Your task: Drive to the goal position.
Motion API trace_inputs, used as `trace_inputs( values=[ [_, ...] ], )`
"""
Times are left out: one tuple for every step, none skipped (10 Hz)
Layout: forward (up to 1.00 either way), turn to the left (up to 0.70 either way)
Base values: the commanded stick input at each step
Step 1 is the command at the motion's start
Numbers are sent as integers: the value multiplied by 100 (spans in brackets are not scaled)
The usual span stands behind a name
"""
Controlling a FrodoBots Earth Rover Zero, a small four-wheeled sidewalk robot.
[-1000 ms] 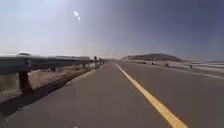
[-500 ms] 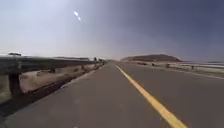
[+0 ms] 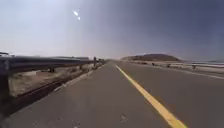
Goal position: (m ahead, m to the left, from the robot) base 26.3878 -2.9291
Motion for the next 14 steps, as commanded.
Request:
trace_inputs(
  values=[
    [50, 0],
    [50, 0],
    [50, 0],
    [50, 0],
    [50, 0],
    [50, 0],
    [50, 0],
    [50, 0],
    [50, 0],
    [50, 0],
    [50, 0],
    [50, 0],
    [50, 0],
    [50, 0]
  ],
)
